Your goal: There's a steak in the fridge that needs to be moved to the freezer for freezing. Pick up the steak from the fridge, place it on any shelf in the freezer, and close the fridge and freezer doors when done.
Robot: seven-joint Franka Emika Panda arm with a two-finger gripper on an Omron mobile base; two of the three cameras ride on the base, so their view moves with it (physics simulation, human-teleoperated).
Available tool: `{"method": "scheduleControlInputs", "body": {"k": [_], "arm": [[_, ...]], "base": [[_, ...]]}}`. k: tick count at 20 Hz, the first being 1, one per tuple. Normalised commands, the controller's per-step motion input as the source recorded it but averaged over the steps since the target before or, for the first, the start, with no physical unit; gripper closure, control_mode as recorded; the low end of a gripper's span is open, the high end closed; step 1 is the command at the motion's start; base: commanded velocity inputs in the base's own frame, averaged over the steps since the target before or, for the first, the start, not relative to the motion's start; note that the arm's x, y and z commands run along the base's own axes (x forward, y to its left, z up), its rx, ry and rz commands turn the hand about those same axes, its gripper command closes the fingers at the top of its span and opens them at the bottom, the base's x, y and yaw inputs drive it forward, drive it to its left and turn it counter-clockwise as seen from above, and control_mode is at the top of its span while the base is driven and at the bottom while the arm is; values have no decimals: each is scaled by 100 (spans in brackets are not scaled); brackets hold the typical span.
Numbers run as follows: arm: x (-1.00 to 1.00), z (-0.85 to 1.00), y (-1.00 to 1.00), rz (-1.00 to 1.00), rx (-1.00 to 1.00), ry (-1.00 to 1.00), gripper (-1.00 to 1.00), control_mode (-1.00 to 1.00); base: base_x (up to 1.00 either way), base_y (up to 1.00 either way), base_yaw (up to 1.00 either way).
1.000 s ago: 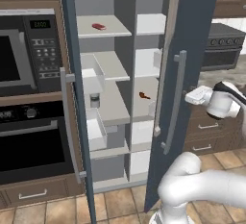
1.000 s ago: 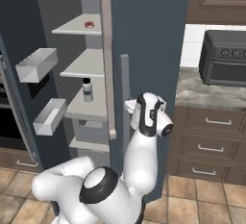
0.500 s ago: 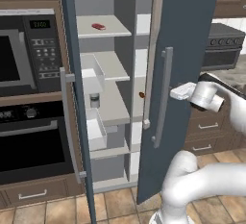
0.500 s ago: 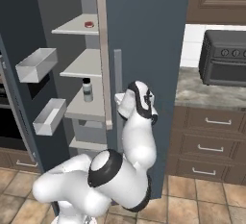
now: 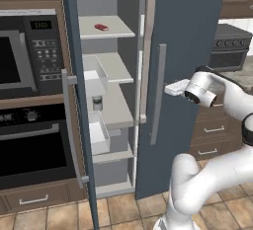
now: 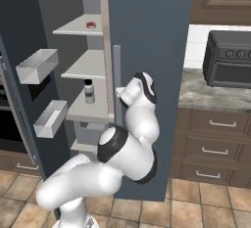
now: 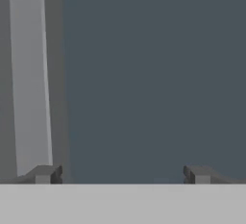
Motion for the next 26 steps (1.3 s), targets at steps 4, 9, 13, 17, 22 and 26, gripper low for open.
{"method": "scheduleControlInputs", "body": {"k": [4,9,13,17,22,26], "arm": [[55,0,0,0,1,0,-100,-100],[59,0,-1,0,4,0,-100,-100],[34,4,0,0,3,0,-100,-100],[-46,58,-8,0,0,-4,-100,-100],[-86,65,-4,-5,0,-2,-100,-100],[-100,69,-2,-14,0,12,-100,-100]], "base": [[0,0,0],[0,0,0],[0,0,0],[0,0,0],[0,0,0],[0,0,0]]}}
